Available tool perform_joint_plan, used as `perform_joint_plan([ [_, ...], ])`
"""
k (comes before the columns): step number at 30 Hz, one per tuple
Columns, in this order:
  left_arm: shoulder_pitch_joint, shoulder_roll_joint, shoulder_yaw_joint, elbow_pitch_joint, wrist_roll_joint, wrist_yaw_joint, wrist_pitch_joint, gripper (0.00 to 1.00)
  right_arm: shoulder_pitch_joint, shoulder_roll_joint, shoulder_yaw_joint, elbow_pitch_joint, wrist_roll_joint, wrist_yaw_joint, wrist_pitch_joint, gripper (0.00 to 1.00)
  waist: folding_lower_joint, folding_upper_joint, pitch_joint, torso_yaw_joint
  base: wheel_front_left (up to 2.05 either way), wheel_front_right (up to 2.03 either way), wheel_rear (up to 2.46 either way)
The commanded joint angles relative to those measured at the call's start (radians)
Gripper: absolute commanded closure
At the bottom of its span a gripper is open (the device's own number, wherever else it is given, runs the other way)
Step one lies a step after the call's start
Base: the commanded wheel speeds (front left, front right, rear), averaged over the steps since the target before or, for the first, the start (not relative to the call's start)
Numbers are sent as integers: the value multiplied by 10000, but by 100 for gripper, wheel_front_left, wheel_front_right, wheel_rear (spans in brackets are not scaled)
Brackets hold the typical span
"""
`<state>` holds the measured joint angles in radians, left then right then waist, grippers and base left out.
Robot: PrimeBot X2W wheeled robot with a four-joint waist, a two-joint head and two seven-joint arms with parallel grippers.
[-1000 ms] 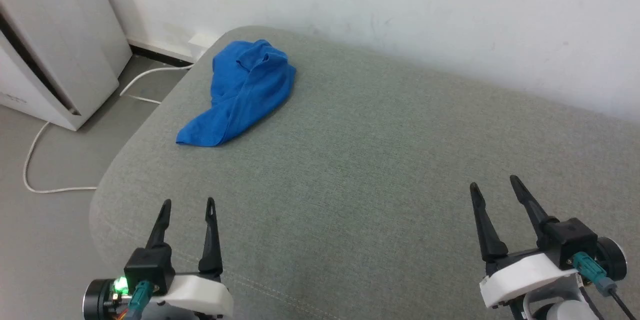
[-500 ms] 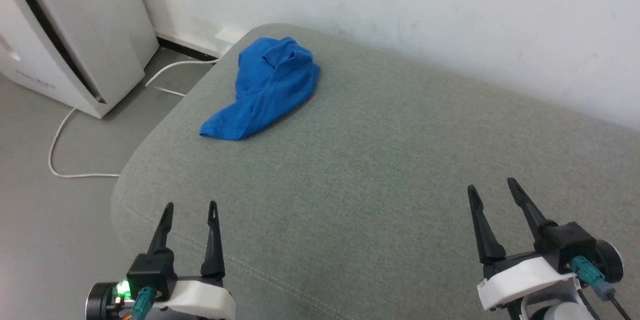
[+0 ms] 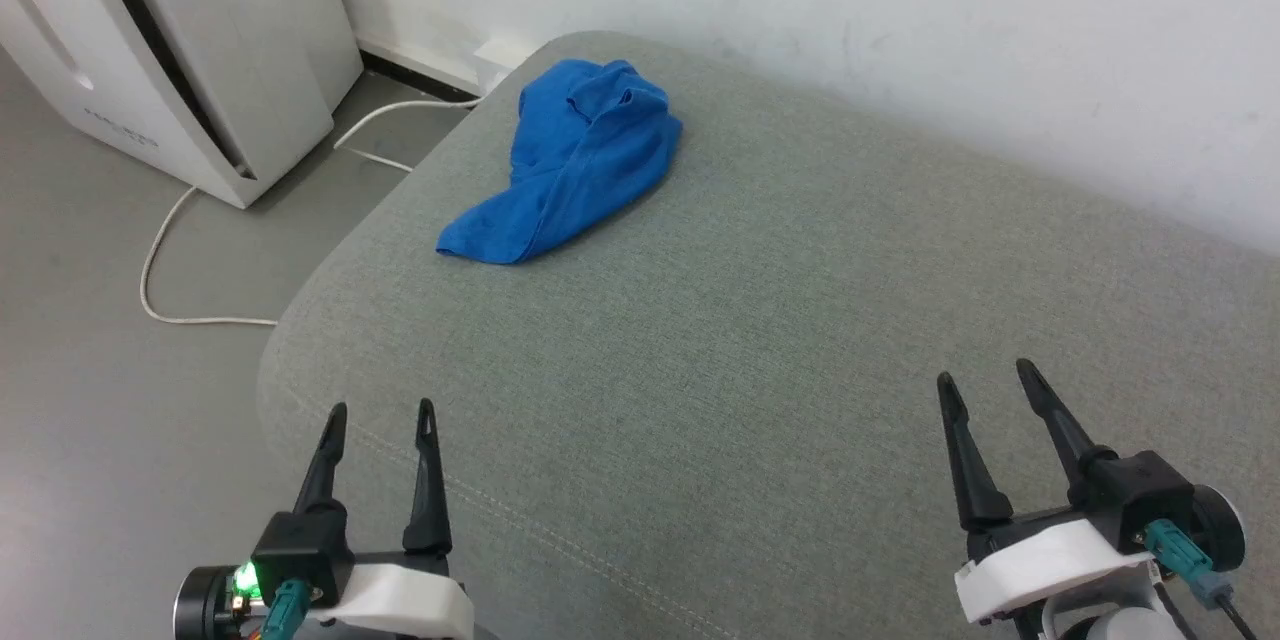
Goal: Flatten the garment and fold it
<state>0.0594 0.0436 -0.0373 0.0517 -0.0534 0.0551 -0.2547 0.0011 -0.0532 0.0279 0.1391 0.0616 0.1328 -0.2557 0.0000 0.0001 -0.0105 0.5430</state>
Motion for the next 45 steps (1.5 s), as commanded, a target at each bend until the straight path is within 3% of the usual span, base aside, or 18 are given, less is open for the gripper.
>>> perform_joint_plan([
  [1, 55, 66, -34, 23, -36, 127, -70, 0, 10, 30, -18, 13, 40, -21, -61, 0, 0, -1, 49, 13, 0, 0, 0],
  [12, -98, 66, -190, 2, -287, 144, -70, 0, -92, 30, 68, -29, -165, -21, -61, 0, 0, -1, 478, -134, 0, 0, 0],
  [23, -2772, 439, 493, 665, -891, -815, -70, 0, -1037, 2, 335, -890, -1275, -21, -60, 0, 0, -1, 2909, -1461, 0, 0, 0],
  [27, -4296, 960, 760, 1326, -1232, -1212, 170, 0, -1399, -83, 504, -1567, -1483, -21, 88, 0, 0, -1, 3950, -2091, 0, 0, 0],
  [30, -5539, 1523, 860, 1997, -1545, -1454, 1068, 0, -1644, -138, 657, -2060, -1579, -21, 240, 0, 0, -1, 4588, -2543, 0, 0, 0],
  [38, -8388, 3704, 391, 3922, -2488, -1834, 4722, 0, -2173, -130, 851, -3152, -1655, -21, 492, 0, 0, -1, 5924, -3571, 0, 0, 0],
  [45, -9771, 5446, -1182, 4773, -4625, -1854, 8335, 0, -2317, -63, 850, -3259, -1578, -21, 413, 0, 0, -1, 6571, -4184, 0, 0, 0],
])
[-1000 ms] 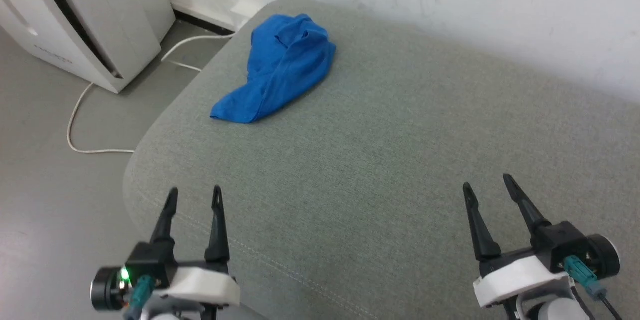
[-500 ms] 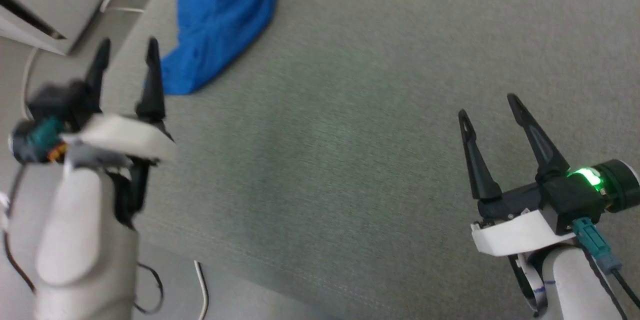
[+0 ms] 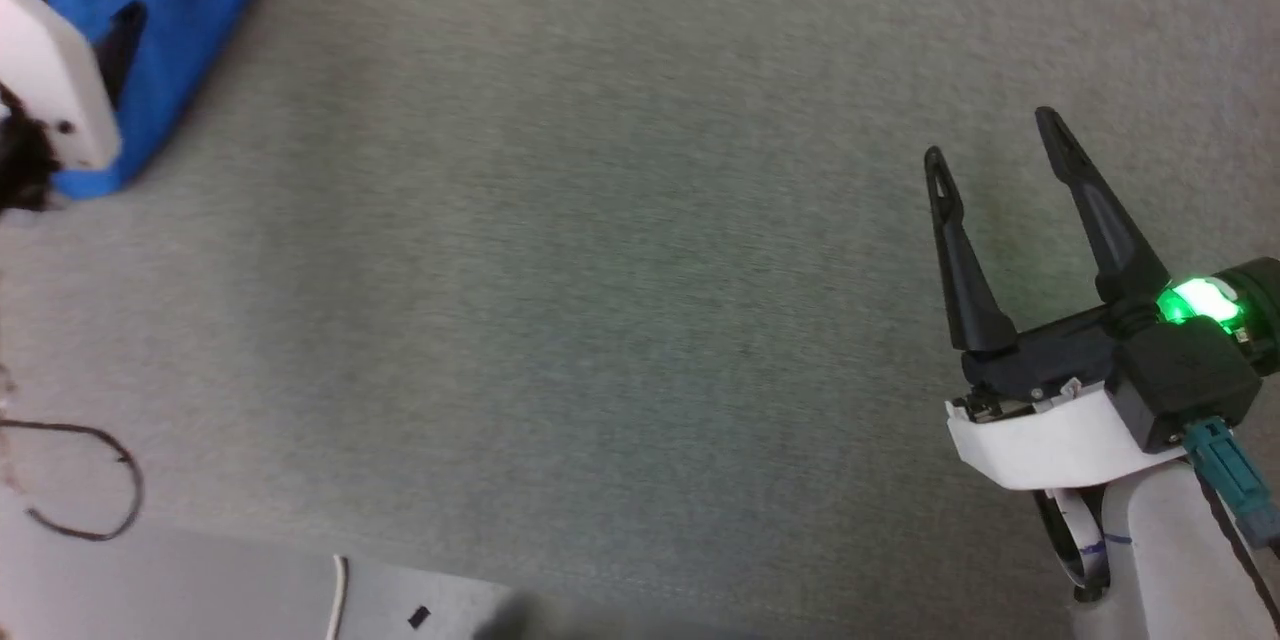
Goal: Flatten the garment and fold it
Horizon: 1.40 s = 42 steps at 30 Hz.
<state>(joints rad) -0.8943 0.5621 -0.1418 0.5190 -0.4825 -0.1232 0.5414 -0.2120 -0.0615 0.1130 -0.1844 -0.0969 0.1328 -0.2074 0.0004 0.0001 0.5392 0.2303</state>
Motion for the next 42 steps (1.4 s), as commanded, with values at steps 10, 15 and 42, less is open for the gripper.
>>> perform_joint_plan([
  [10, -431, 1284, -1105, 1211, -2468, -73, 2916, 14, -337, 82, -35, 192, 60, -21, -285, 0, -4, -1, 1398, -1399, 0, 0, 0],
  [15, -68, 1402, -1212, 1295, -3332, -74, 3109, 100, -328, 97, -164, 424, 59, -21, -368, 0, -4, -1, 1165, -1370, 0, 0, 0],
  [42, -432, 330, -1890, -1265, -1343, 96, -5540, 100, 828, 111, -1009, 2016, 667, -21, -541, 0, -4, -1, -3796, -2206, 0, 0, 0],
])
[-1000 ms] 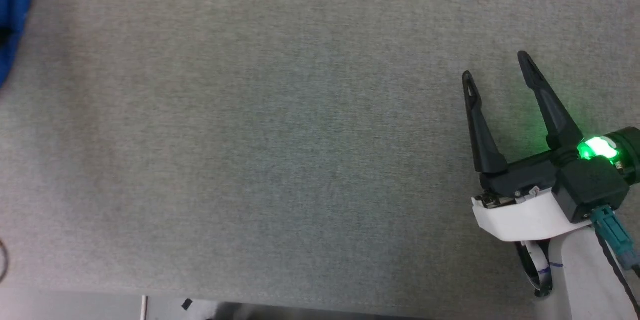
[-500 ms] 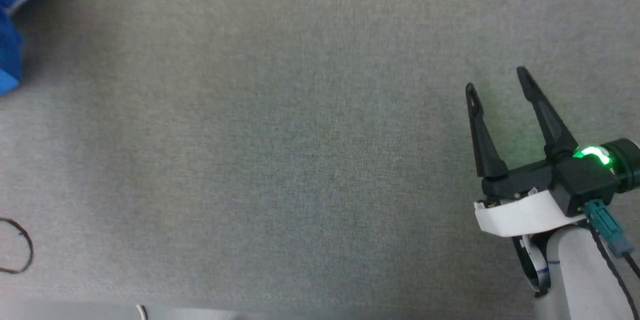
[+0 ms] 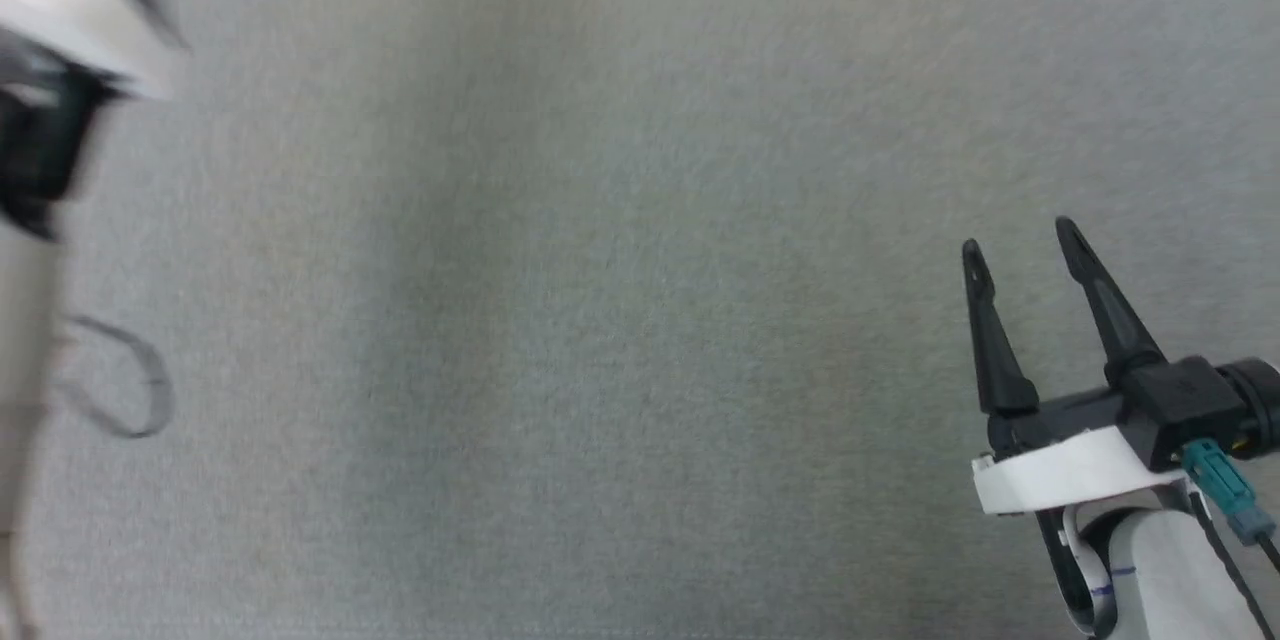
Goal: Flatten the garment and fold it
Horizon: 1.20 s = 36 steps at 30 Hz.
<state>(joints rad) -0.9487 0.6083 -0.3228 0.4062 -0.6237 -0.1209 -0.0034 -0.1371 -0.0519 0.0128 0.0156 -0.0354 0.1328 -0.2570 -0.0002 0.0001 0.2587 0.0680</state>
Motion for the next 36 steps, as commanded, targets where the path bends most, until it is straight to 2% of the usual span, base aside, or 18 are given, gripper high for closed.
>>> perform_joint_plan([
  [1, 204, -344, -230, -401, 97, 103, -112, 100, 127, 15, -26, 9, 80, -21, -45, 0, 2, -1, -1072, -697, 0, 0, 0],
  [7, 984, -1605, -1193, -1485, 303, 403, -256, 100, 283, 16, 18, -7, 195, -21, -46, 0, 2, -1, -1264, -1612, 0, 0, 0],
  [11, 1733, -2476, -2010, -1565, 542, 601, -463, 100, 285, 16, -46, -69, 330, -21, -46, 0, 2, -1, -1049, -2227, 0, 0, 0],
  [15, 2732, -2980, -3134, -679, 972, 566, -414, 100, 332, 16, -131, 24, 495, -21, -46, 0, 2, -1, -798, -2762, 0, 0, 0],
  [19, 3633, -3136, -3913, 881, 1000, 494, 341, 99, 442, 16, -150, 341, 620, -21, -40, 0, 2, -1, -697, -3093, 0, 0, 0],
  [20, 3746, -3150, -4083, 1142, 1010, 441, 533, 44, 493, 16, -144, 442, 631, -21, -10, 0, 2, -1, -705, -3112, 0, 0, 0],
  [21, 3838, -3183, -4177, 1346, 997, 428, 656, 0, 536, 16, -132, 543, 639, -21, 26, 0, 2, -1, -727, -3110, 0, 0, 0],
  [23, 3952, -3267, -4372, 1537, 984, 342, 741, 0, 639, 16, -96, 760, 636, -21, 161, 0, 2, -1, -817, -3021, 0, 0, 0],
  [27, 4013, -3286, -4411, 1452, 1100, 394, 194, 0, 800, 16, 2, 1018, 570, -21, 419, 0, 2, -1, -1167, -2666, 0, 0, 0],
  [32, 4178, -3231, -4039, 767, 934, 692, -522, 0, 965, 16, -90, 1022, 438, -21, 624, 0, 2, -1, -1727, -2059, 0, 0, 0],
  [36, 4366, -2910, -3644, -95, 812, 1035, -862, 0, 1165, 16, -196, 928, 323, -21, 808, 0, 2, -1, -2089, -1501, 0, 0, 0],
])
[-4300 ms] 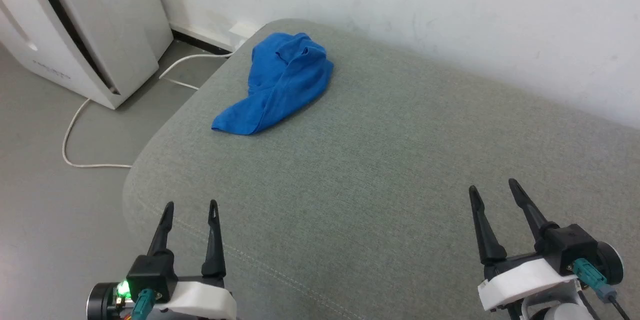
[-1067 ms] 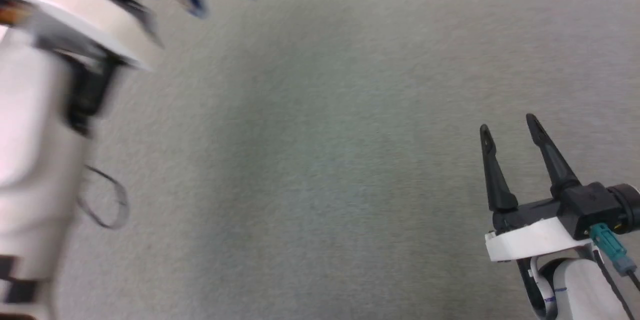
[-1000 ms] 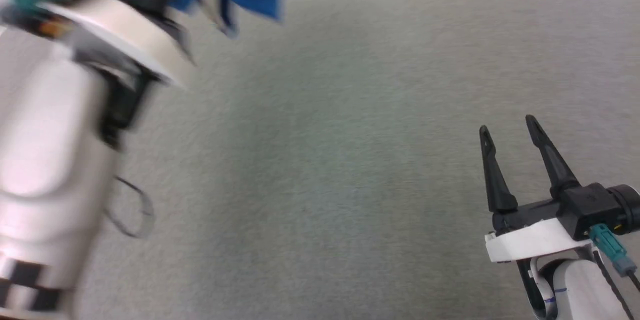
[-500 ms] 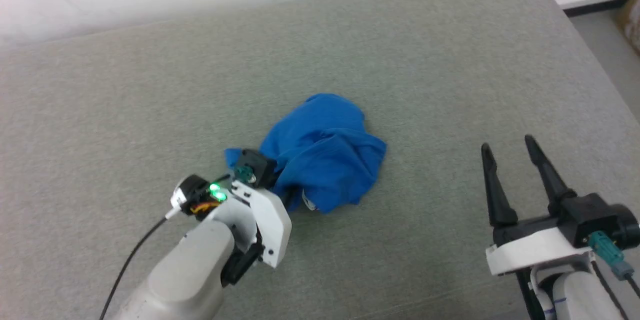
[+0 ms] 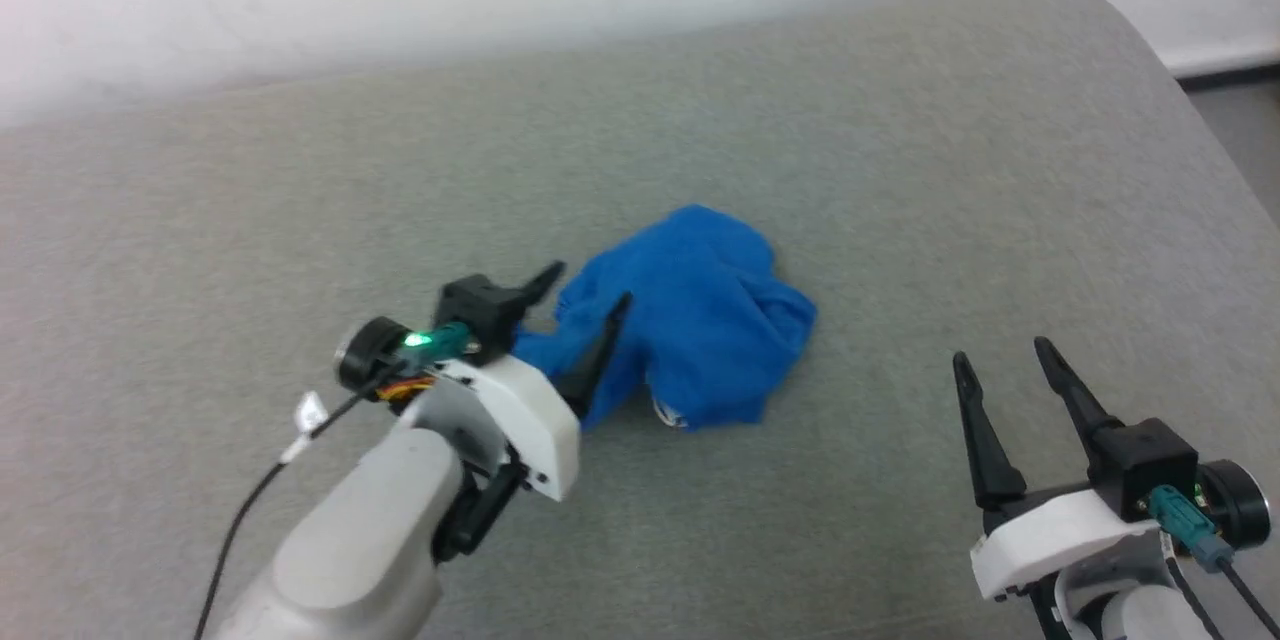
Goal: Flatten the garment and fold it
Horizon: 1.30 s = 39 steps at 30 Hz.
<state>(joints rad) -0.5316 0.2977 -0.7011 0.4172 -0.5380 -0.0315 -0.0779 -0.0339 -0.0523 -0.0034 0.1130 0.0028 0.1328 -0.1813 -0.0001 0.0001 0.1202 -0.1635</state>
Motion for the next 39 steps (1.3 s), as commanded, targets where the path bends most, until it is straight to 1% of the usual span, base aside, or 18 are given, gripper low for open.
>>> perform_joint_plan([
  [1, 257, 321, 264, -427, -70, 253, -189, 0, 181, 20, -33, -67, -77, -21, 94, 0, 1, -1, -774, 925, 0, 0, 0],
  [5, 706, 811, 953, -1294, -305, 802, -654, 0, 374, 20, -16, -168, -105, -21, 264, 0, 1, -1, -1048, 1294, 0, 0, 0],
  [10, 1851, 1130, 1817, -1972, -506, 1604, -1524, 0, 632, 20, -8, -201, 37, -21, 353, 0, 1, -1, -1289, 1604, 0, 0, 0],
  [14, 2999, 1038, 2513, -2562, -263, 2220, -1813, 0, 792, 20, 70, -179, 53, -21, 371, 0, 1, -1, -1331, 1763, 0, 0, 0],
  [17, 3891, 654, 3266, -3366, 269, 2569, -1831, 0, 850, 20, 111, -226, 80, -21, 392, 0, 1, -1, -1289, 1846, 0, 0, 0],
  [19, 4529, 396, 3681, -3724, 797, 2728, -1834, 0, 874, 20, 88, -266, 76, -21, 412, 0, 1, -1, -1238, 1917, 0, 0, 0],
  [20, 4529, 396, 3681, -3724, 797, 2728, -1834, 0, 874, 20, 88, -266, 76, -21, 412, 0, 1, -1, -1238, 1917, 0, 0, 0],
  [22, 5026, 134, 3909, -3827, 1273, 2816, -1835, 0, 856, 19, 131, -311, 5, -21, 492, 0, 1, -1, -1171, 2019, 0, 0, 0],
  [25, 5337, -211, 4027, -3862, 1802, 2708, -1836, 0, 688, -220, 448, -357, 36, -21, 803, 0, 1, -1, -1013, 2233, 0, 0, 0],
  [29, 5261, -562, 4230, -3732, 2147, 2281, -1836, 0, 140, -1012, 1189, -337, 374, -21, 1816, 0, 1, -1, -714, 2609, 0, 0, 0],
  [34, 5000, -932, 4214, -3239, 2498, 1715, -1837, 0, -1031, -2367, 2427, -60, 1328, -21, 3651, 0, 1, -1, -319, 3148, 0, 0, 0],
  [39, 4778, -1428, 4328, -2892, 2735, 1418, -1837, 0, -2161, -3155, 3436, 577, 2324, -21, 4810, 0, 1, -1, 5, 3706, 0, 0, 0],
])
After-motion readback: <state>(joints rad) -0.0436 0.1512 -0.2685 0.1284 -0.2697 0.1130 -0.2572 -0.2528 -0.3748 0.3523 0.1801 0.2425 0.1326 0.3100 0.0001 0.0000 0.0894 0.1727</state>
